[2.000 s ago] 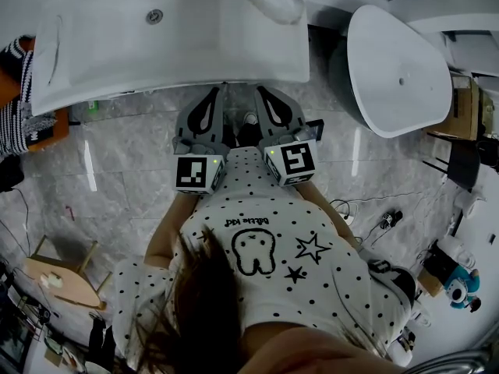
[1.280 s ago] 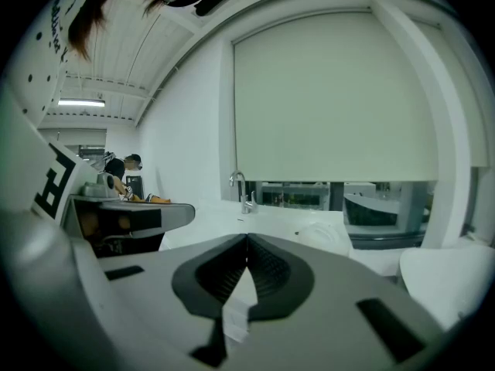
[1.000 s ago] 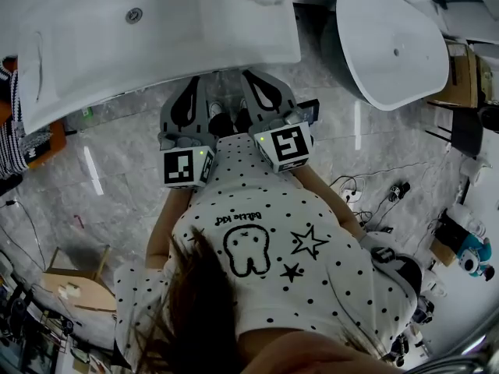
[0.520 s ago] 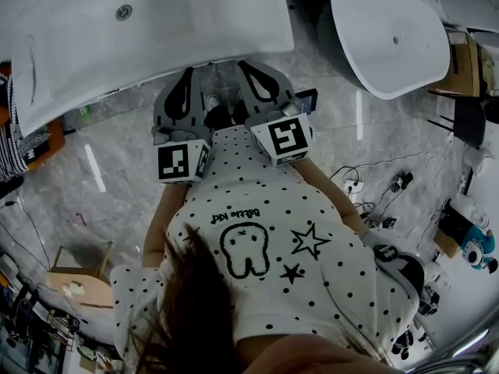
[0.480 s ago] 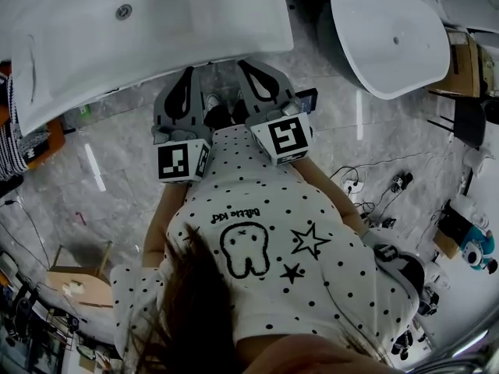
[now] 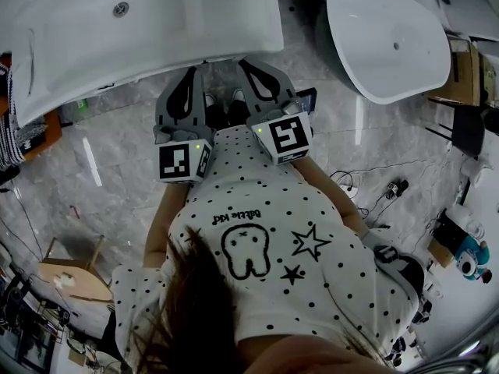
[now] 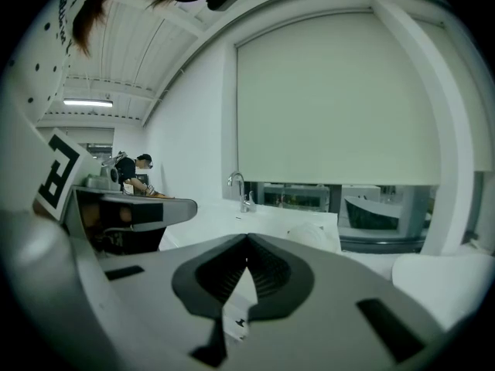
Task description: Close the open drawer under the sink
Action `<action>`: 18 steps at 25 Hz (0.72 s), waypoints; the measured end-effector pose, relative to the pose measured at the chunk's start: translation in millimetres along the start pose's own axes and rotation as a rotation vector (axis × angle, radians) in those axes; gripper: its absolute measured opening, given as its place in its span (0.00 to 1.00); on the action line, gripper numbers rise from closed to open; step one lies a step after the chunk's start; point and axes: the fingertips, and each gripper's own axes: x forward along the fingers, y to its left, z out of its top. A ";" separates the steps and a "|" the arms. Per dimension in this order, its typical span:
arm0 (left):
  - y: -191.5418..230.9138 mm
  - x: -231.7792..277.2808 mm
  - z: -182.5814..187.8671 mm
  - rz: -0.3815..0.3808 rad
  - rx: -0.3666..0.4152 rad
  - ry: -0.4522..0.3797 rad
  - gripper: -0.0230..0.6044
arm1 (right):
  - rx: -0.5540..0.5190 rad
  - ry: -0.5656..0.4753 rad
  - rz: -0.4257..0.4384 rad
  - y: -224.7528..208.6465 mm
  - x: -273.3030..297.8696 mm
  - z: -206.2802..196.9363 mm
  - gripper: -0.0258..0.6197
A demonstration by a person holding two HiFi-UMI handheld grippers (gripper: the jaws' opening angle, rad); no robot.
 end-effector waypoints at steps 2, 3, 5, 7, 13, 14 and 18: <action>-4.3 -0.4 1.0 0.013 -0.003 -0.008 0.04 | -0.018 -0.003 0.009 -3.0 -3.5 -0.4 0.06; -6.6 -0.2 1.9 0.021 -0.005 -0.014 0.04 | -0.028 -0.005 0.014 -5.1 -5.5 -0.3 0.06; -12.3 1.0 2.3 0.040 -0.009 -0.023 0.04 | -0.042 -0.010 0.027 -10.5 -9.5 -0.8 0.06; -19.7 2.4 1.0 0.055 -0.005 -0.027 0.04 | -0.050 -0.017 0.042 -15.9 -13.2 -1.9 0.06; -33.1 4.2 -0.1 0.091 0.017 -0.049 0.04 | -0.076 -0.044 0.081 -25.7 -17.5 -0.7 0.06; -33.7 4.0 -0.6 0.101 0.017 -0.051 0.04 | -0.076 -0.048 0.086 -28.0 -17.9 -0.5 0.06; -39.7 3.5 -4.1 0.129 0.024 -0.049 0.04 | -0.075 -0.051 0.110 -33.1 -21.4 -3.2 0.06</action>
